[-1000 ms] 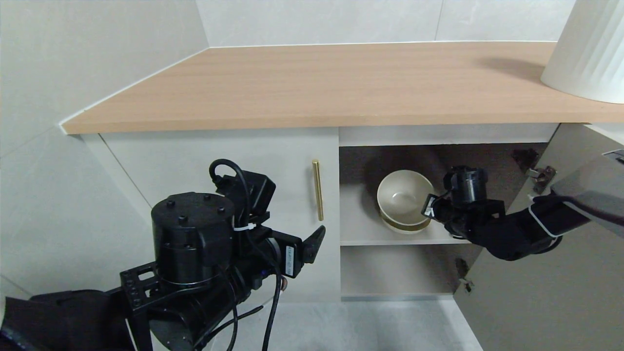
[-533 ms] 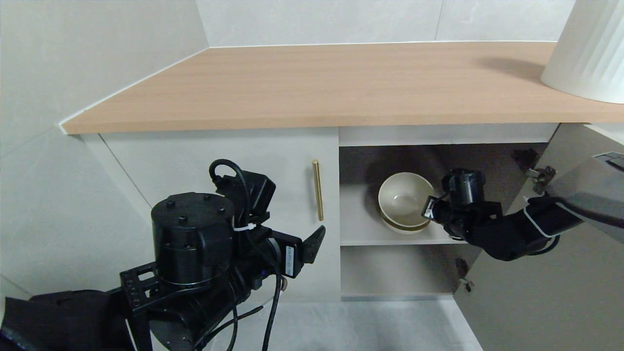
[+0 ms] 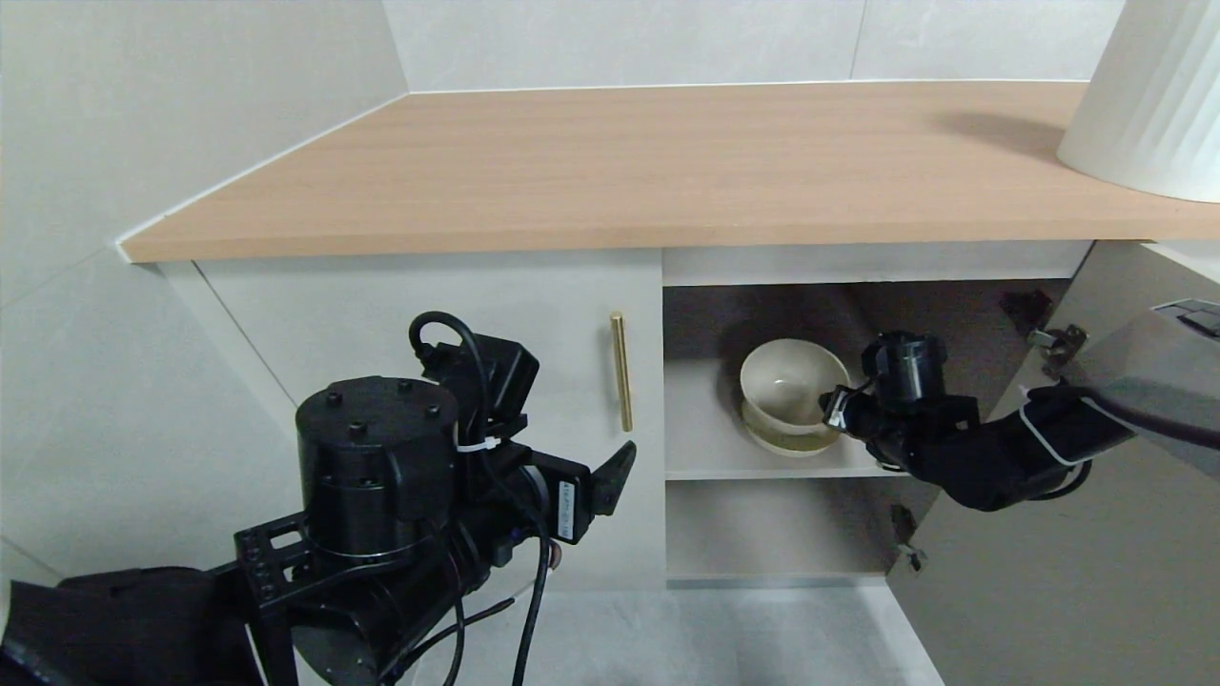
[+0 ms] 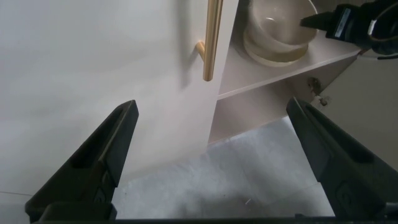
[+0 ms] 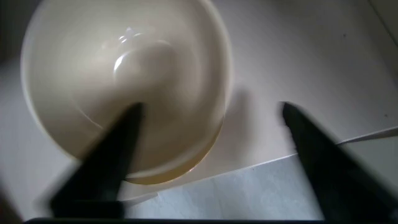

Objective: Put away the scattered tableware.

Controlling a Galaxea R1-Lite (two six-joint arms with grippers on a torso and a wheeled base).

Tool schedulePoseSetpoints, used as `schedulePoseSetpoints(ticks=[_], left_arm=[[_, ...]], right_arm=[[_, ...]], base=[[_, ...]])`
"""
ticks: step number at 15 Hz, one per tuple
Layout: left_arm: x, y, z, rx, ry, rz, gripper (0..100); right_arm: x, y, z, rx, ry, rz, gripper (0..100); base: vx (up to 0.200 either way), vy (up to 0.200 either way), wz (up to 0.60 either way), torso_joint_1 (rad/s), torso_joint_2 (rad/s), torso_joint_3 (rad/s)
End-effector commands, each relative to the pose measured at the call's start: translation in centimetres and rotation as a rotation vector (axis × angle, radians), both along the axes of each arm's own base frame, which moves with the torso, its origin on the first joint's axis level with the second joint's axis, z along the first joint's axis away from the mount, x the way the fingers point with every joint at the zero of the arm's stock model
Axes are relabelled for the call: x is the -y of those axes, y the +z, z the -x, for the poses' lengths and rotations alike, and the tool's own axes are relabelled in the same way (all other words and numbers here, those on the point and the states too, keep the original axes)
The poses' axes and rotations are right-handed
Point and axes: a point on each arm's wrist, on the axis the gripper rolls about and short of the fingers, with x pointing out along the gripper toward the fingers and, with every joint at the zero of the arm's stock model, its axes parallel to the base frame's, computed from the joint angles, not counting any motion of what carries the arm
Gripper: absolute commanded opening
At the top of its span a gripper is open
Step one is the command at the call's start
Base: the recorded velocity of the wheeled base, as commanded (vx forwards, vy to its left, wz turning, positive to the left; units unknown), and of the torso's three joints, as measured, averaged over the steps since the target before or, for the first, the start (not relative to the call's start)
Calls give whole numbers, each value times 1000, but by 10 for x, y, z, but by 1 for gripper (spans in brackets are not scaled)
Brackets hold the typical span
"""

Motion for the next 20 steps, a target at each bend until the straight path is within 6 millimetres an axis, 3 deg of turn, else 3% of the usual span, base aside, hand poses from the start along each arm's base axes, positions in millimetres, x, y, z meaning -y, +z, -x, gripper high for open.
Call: schedulePoseSetpoints(ticks=[1, 14, 16, 18, 20], left_arm=[[0, 0, 0, 1, 0, 0, 100], [0, 2, 0, 7, 1, 8, 100], [0, 5, -1, 13, 5, 13, 100], [-6, 12, -2, 31, 21, 30, 100], [-18, 26, 5, 62, 37, 59, 100]], right_arm=[[0, 0, 0, -1, 0, 1, 100], [-3, 5, 13, -51, 56, 1, 100], [-2, 12, 18, -57, 66, 0, 100], [0, 30, 35, -71, 108, -10, 100], [7, 55, 72, -103, 183, -22, 100]], base=[[0, 0, 0, 0, 0, 0], [0, 0, 0, 0, 0, 0], [0, 0, 0, 0, 0, 0], [0, 0, 0, 0, 0, 0], [0, 0, 0, 0, 0, 0]])
